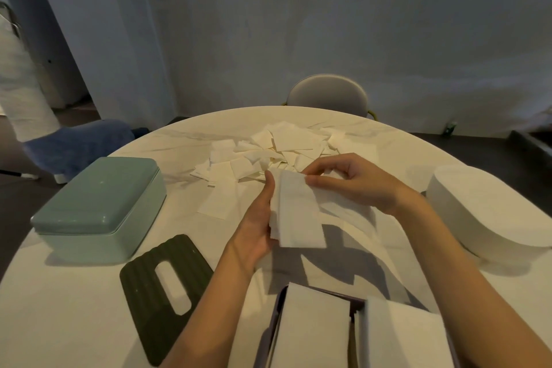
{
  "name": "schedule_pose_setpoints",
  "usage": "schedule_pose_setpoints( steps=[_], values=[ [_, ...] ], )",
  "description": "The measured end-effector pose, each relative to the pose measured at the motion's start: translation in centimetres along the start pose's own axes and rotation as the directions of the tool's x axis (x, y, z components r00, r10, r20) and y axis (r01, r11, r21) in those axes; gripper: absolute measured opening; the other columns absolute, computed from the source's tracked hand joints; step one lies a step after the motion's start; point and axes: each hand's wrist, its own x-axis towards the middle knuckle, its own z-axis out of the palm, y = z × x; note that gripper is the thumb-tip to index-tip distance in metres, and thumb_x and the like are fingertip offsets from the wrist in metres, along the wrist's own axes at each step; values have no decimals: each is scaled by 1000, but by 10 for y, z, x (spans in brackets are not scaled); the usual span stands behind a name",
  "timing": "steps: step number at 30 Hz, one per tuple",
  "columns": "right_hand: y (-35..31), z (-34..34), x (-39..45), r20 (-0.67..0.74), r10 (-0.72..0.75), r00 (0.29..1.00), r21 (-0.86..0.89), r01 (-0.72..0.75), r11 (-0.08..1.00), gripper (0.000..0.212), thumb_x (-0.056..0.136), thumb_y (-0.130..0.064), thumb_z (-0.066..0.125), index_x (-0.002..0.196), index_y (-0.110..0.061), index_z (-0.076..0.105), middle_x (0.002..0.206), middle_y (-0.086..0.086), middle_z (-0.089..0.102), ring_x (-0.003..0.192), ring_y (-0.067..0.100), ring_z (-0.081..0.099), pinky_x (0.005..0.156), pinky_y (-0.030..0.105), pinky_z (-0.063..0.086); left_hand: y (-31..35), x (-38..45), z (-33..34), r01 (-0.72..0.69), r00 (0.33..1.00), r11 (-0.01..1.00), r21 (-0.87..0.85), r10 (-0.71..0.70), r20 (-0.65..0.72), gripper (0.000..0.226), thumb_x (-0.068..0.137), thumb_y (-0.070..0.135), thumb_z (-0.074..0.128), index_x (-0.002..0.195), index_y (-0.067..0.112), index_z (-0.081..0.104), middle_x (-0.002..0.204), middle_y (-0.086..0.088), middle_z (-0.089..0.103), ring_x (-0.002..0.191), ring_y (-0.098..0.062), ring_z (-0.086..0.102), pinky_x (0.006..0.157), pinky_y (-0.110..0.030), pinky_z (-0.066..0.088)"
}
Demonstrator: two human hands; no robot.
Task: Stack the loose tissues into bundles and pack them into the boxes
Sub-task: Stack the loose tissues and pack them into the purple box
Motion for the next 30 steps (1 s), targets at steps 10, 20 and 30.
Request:
schedule_pose_setpoints(
  steps=[10,20,30],
  values=[
    [26,22,18,-288,-16,957,-206,-45,978,18,93,-43,70,103,-29,76,100,-18,69,93,1,62,76,6,40,-9,5,8,39,999,999,-32,-40,-20,58,94,62,58,110,8,73,96,-18,73,79,-30,69,72,-41,58],
    [24,36,19,-338,177,924,3,-187,982,29,88,-54,71,106,-32,71,101,-26,59,92,-3,55,72,12,40,-30,6,31,10,998,983,-184,-22,-62,39,108,41,47,117,14,74,106,-16,75,92,-28,75,84,-42,61],
    [17,15,14,-47,343,938,335,-308,890,31,81,-44,82,109,-32,77,120,-14,65,109,15,58,80,19,53,-27,7,24,52,998,956,-287,-44,35,58,101,63,48,122,17,76,117,-21,70,101,-42,69,95,-63,52]
  ],
)
